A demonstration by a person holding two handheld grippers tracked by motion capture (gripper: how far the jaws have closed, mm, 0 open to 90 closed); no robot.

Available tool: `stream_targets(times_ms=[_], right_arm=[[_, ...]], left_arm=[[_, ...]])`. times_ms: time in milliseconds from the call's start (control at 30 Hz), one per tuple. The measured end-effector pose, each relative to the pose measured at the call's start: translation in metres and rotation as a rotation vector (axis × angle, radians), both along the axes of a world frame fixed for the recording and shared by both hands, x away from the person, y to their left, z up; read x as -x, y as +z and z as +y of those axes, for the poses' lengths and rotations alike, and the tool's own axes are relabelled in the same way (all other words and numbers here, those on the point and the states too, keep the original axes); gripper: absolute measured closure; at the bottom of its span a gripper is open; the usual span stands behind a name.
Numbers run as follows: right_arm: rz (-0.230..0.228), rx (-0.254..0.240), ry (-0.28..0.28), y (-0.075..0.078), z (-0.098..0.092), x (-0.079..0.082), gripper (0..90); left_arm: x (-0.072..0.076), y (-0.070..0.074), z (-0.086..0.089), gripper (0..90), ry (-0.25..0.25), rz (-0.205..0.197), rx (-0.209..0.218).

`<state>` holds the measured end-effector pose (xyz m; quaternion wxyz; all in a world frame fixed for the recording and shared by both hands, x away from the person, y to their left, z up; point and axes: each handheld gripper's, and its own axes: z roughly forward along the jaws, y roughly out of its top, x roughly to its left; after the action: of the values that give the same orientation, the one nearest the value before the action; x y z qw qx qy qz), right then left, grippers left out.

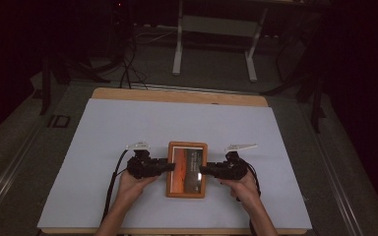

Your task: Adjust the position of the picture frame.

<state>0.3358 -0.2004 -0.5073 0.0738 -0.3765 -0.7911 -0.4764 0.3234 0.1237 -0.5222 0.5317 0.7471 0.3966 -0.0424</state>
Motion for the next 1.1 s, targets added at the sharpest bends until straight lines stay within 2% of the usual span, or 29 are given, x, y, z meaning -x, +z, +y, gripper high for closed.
stream_targets(times_ms=[100,133,167,300,400,500,600,733,833,900,967,1000,1033,1100], right_arm=[[0.025,0.009,-0.018,-0.004,0.001,-0.005,61.8],[0.025,0.009,-0.018,-0.004,0.001,-0.005,61.8],[0.047,0.015,-0.032,-0.008,0.001,-0.009,60.8],[0.073,0.010,-0.046,-0.011,0.001,-0.011,60.4],[0.107,0.005,-0.055,-0.016,0.000,-0.015,59.6],[0.144,-0.009,-0.063,-0.022,-0.001,-0.018,58.9],[0.172,-0.031,-0.070,-0.027,-0.002,-0.021,58.6],[0.169,-0.028,-0.065,-0.027,-0.002,-0.021,58.5],[0.161,-0.028,-0.058,-0.027,-0.001,-0.022,57.7],[0.131,-0.008,-0.054,-0.025,-0.001,-0.021,56.0],[0.097,0.021,-0.049,-0.023,0.000,-0.020,53.8],[0.097,0.021,-0.049,-0.023,0.000,-0.020,53.8],[0.061,0.049,-0.051,-0.019,0.000,-0.018,51.2],[0.042,0.063,-0.058,-0.016,-0.001,-0.017,49.7]], left_arm=[[-0.004,-0.004,-0.001,58.9,0.018,0.033,0.001],[-0.004,-0.004,-0.001,58.6,0.018,0.033,0.001],[-0.009,-0.008,0.000,58.1,0.028,0.060,0.005],[-0.013,-0.012,0.000,57.6,0.028,0.086,0.015],[-0.018,-0.018,0.001,57.2,0.035,0.125,0.031],[-0.020,-0.022,0.000,56.5,0.046,0.144,0.029],[-0.021,-0.024,0.000,55.5,0.047,0.147,0.025],[-0.020,-0.023,-0.001,54.9,0.052,0.146,0.019],[-0.017,-0.021,-0.002,52.3,0.049,0.122,-0.022],[-0.016,-0.020,-0.001,47.0,0.053,0.121,-0.044],[-0.015,-0.019,0.002,45.9,0.055,0.119,-0.039],[-0.015,-0.019,0.002,45.8,0.055,0.119,-0.039],[-0.015,-0.017,0.005,45.8,0.070,0.117,-0.034],[-0.014,-0.015,0.009,45.8,0.082,0.106,-0.033]])
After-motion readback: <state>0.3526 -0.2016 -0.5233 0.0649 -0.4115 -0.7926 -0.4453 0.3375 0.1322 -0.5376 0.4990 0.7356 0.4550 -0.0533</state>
